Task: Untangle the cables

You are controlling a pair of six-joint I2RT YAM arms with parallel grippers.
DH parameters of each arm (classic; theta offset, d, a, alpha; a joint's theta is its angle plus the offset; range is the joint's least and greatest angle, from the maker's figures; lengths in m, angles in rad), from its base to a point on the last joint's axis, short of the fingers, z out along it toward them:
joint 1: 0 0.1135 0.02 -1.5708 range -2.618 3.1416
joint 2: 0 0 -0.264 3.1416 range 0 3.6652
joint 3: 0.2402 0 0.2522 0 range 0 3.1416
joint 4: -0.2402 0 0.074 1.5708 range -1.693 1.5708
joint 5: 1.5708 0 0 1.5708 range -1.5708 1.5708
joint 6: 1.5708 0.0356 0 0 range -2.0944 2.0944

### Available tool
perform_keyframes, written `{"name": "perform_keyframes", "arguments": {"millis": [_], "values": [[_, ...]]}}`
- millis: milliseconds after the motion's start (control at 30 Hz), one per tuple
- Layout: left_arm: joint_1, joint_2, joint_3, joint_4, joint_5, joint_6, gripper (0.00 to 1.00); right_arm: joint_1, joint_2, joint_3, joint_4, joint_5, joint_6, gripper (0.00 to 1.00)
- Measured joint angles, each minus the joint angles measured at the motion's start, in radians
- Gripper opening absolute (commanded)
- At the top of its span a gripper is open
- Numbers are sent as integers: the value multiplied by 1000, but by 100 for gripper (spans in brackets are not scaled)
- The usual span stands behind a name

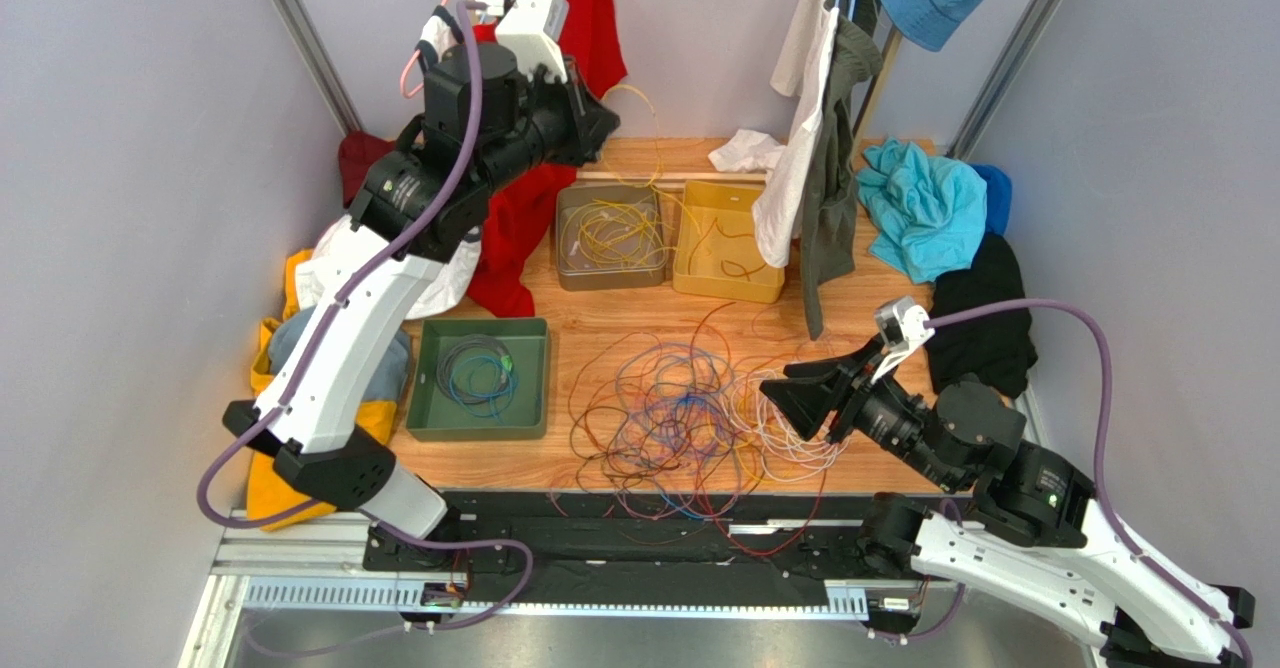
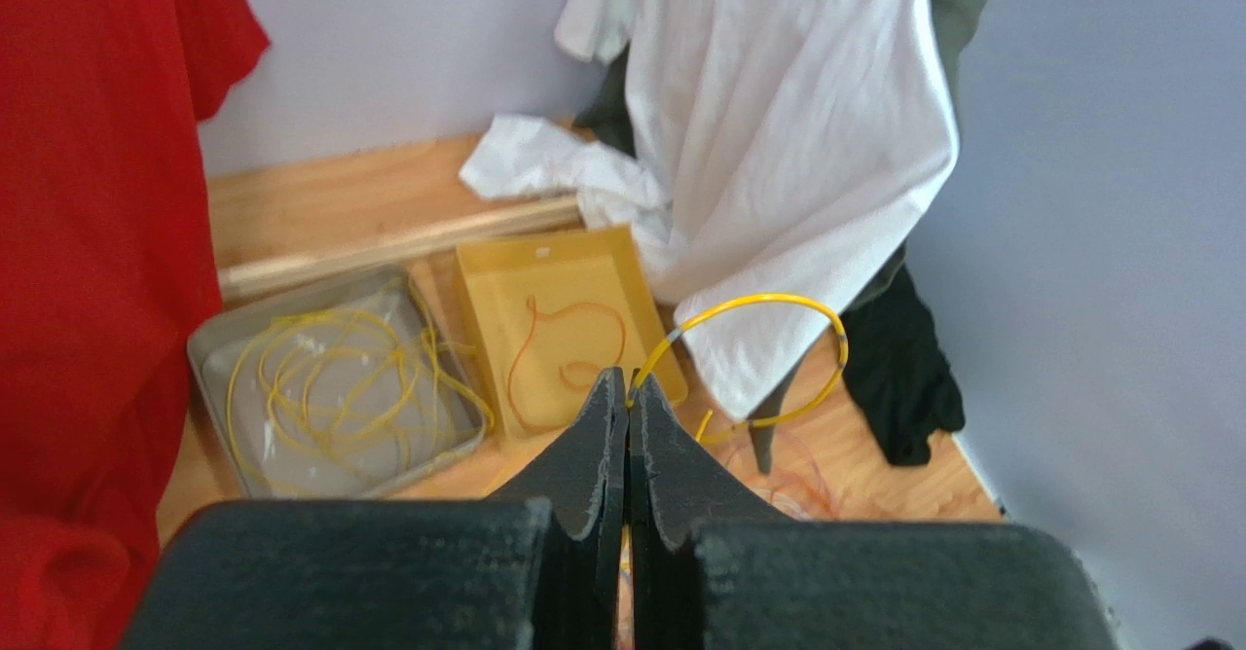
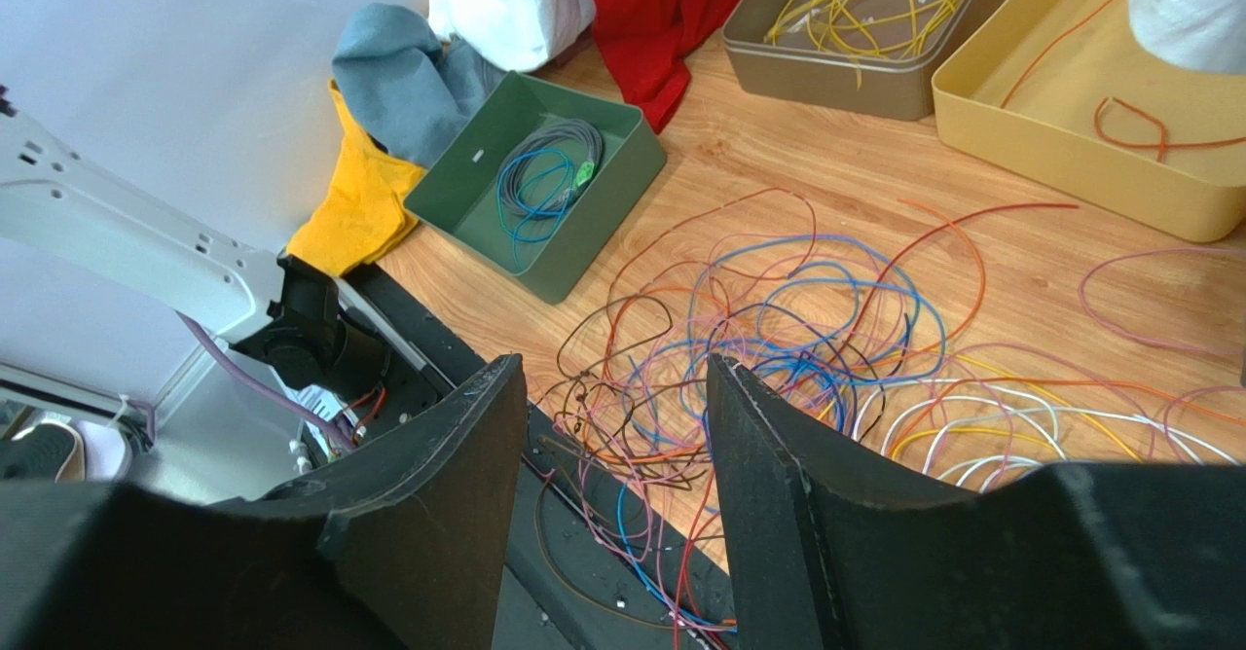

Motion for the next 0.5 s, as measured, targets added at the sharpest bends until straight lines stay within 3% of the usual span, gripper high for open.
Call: {"name": "perform_keyframes", "arguments": {"millis": [233,500], "values": [[85,194,257,-23,31,11,0,0,-13,0,-2,23,-11,52],[185,327,286,30,76,-5,0,0,-13,-3,-1,35,-34,52]]}}
